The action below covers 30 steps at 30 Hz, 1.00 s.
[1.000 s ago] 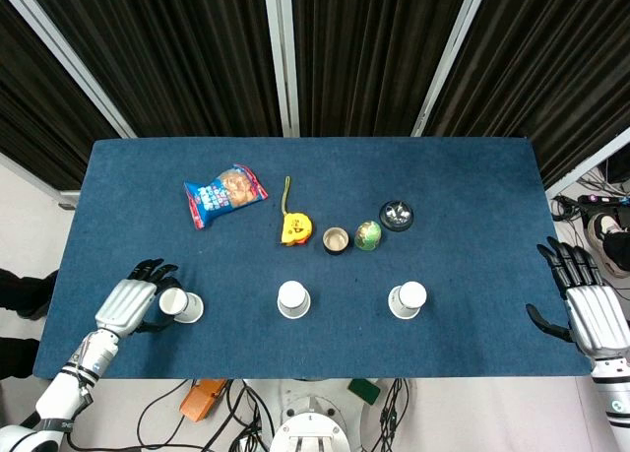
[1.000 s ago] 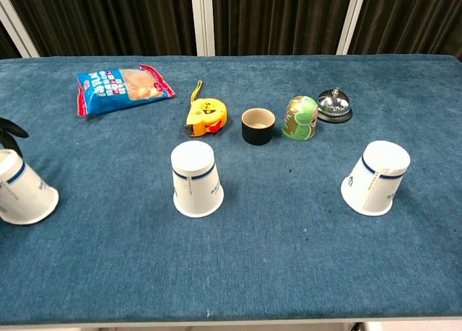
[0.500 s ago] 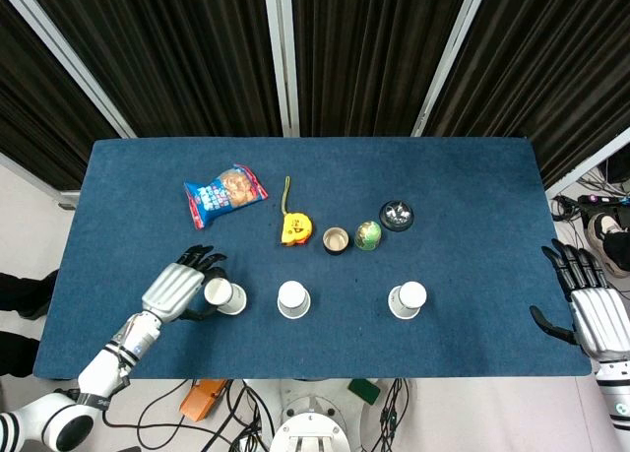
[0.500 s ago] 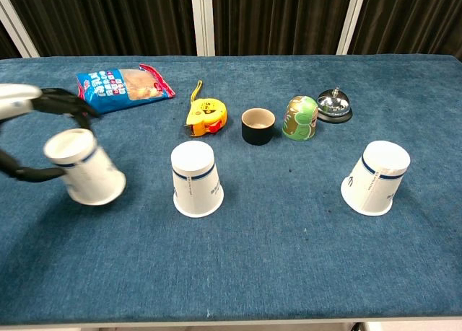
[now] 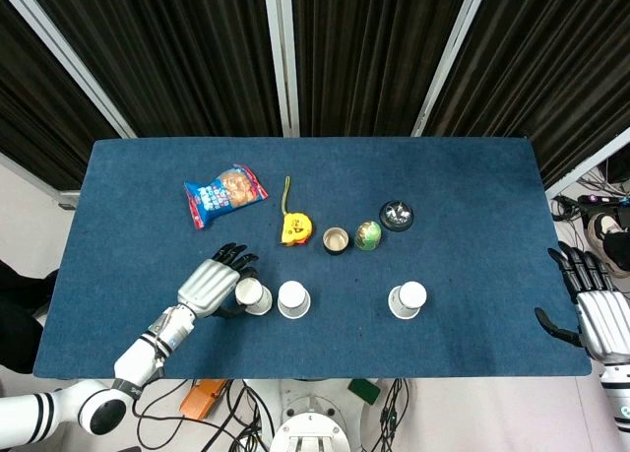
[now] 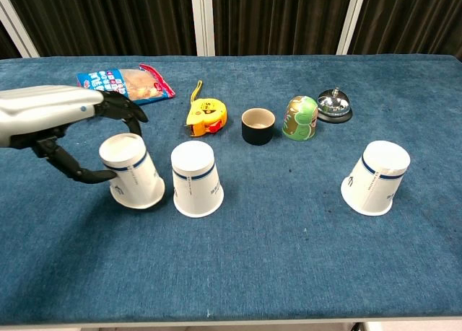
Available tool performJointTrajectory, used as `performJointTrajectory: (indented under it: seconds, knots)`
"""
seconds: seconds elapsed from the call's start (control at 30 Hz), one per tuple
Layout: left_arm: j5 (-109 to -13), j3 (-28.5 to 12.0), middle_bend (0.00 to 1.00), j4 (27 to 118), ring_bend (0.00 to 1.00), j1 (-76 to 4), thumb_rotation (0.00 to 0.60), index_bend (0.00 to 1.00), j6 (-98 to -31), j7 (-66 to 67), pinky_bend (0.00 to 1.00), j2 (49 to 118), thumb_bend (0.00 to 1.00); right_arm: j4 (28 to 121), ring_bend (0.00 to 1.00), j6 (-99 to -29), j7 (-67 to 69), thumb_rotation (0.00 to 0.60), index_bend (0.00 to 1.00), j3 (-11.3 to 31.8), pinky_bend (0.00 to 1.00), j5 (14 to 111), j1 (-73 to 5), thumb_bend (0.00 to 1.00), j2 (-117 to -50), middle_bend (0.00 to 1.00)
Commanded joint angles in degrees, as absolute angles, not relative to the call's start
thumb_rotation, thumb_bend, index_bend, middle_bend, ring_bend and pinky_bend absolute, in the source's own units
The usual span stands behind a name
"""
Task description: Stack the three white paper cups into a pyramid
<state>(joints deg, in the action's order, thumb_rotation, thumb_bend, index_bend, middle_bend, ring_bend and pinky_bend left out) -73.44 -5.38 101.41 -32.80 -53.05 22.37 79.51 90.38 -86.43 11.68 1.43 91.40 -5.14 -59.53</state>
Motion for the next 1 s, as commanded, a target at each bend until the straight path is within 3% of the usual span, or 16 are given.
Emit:
performJointTrajectory:
  seconds: [0.03, 0.2, 0.43, 0.7, 1.0]
  knots:
    - [-71.5, -5.3, 0.14, 102.1, 0.00, -33.9, 0.563, 0.38, -52.7, 24.2, 0.01, 80.3, 0.33, 90.2, 0.00, -86.4, 11.8, 0.600, 0.00, 1.4, 0.01, 91.3, -5.0, 0.41, -59.6, 0.00]
    - [-69.5, -4.6, 0.14, 102.3, 0.00, -34.9, 0.559, 0.34, -52.2, 26.3, 0.01, 80.6, 0.32, 90.2, 0.00, -86.0, 11.6, 0.600, 0.00, 1.2, 0.01, 91.5, -5.1, 0.41, -59.7, 0.00]
    - [-69.4, -3.6, 0.09, 103.3, 0.00, -34.7, 0.562, 0.15, -54.3, 26.6, 0.01, 80.6, 0.26, 92.2, 0.00, -81.7, 7.6, 0.600, 0.00, 0.4, 0.01, 92.9, -7.5, 0.40, -59.6, 0.00]
    - [-73.4, -1.5, 0.09, 104.5, 0.00, -30.9, 0.561, 0.11, -61.1, 24.3, 0.01, 77.5, 0.24, 97.4, 0.00, -67.9, -0.4, 0.600, 0.00, 0.2, 0.03, 93.7, -15.6, 0.38, -60.3, 0.00]
    - [-75.9, 0.4, 0.09, 103.0, 0.00, -26.6, 0.562, 0.11, -66.1, 19.4, 0.01, 74.6, 0.24, 98.4, 0.00, -53.2, -6.4, 0.600, 0.10, 2.5, 0.05, 88.6, -25.3, 0.38, -65.7, 0.00]
